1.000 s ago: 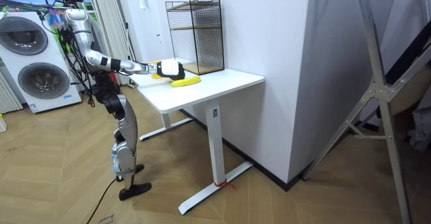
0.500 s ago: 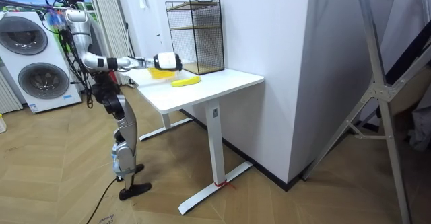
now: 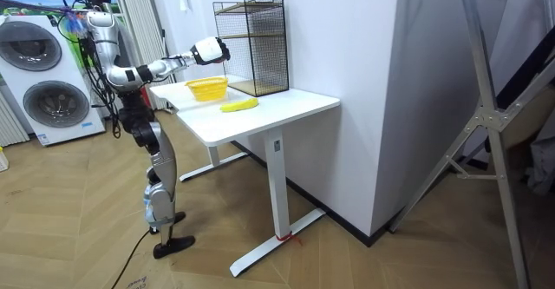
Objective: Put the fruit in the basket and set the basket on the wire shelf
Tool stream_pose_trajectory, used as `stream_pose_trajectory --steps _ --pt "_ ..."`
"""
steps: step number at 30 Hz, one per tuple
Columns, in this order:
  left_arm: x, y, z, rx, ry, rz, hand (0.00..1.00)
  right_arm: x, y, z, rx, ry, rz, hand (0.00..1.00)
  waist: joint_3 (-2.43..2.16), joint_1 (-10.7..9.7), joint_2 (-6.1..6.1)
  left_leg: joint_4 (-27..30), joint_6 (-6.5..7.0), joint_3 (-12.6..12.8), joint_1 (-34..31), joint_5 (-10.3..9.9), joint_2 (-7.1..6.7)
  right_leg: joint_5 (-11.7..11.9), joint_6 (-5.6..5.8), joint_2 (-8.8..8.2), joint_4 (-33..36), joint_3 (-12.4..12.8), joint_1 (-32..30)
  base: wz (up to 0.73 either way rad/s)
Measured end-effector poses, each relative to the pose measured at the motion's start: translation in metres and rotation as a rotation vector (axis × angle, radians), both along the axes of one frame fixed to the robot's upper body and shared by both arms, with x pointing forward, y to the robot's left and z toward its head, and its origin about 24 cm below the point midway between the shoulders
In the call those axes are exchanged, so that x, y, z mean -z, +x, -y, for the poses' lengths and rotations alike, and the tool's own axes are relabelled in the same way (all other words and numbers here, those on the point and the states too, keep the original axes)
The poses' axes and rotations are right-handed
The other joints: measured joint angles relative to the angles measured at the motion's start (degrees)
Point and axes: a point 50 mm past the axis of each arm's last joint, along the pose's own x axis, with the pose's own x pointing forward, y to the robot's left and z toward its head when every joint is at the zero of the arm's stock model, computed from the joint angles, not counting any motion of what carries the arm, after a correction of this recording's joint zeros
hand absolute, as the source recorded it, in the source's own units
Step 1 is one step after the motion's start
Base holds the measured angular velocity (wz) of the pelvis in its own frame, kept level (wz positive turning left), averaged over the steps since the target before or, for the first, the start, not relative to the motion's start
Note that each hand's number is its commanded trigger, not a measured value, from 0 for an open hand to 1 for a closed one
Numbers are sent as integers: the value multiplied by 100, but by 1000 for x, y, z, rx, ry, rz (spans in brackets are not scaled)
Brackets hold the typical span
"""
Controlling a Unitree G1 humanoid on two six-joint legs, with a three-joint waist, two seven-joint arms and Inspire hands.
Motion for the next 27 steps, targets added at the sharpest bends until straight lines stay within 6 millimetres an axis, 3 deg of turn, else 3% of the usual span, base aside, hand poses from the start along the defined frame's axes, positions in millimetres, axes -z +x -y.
stream_pose_trajectory --steps 6,15,16,17,18,19,27 --pt "2 2 3 23 -15 -20 0 -11 4 -30 -156 -77 16 100 23 28 50 -1 0 -1 -40 1 6 0 0 2 -2 -16 -34 0" --pt "2 8 7 78 -42 -27 0 2 1 -65 -376 -173 -91 100 4 237 -22 -15 0 -15 -99 1 1 1 -1 0 -14 -24 -92 0" --pt "2 10 7 82 -42 -28 0 4 0 -69 -402 -175 -107 94 4 268 -26 -15 0 -18 -104 1 1 1 -1 0 -14 -41 -93 0" --pt "2 10 7 81 -42 -31 0 5 0 -71 -413 -177 -115 27 7 286 -30 -15 0 -18 -105 1 2 1 -1 0 -14 -47 -94 0" --pt "2 12 7 82 -40 -28 0 7 -1 -73 -437 -180 -129 10 12 303 -42 -11 0 -25 -113 1 2 1 -1 0 -15 -56 -96 4" --pt "2 14 7 83 -40 -24 0 8 -2 -76 -461 -184 -139 0 12 317 -50 -6 0 -34 -124 1 1 1 -1 -2 -15 -66 -99 4" --pt "1 26 8 115 -53 -12 0 13 -4 -84 -536 -201 -193 0 34 328 -67 23 0 -40 -138 1 1 1 -1 -2 -12 -30 -99 0"
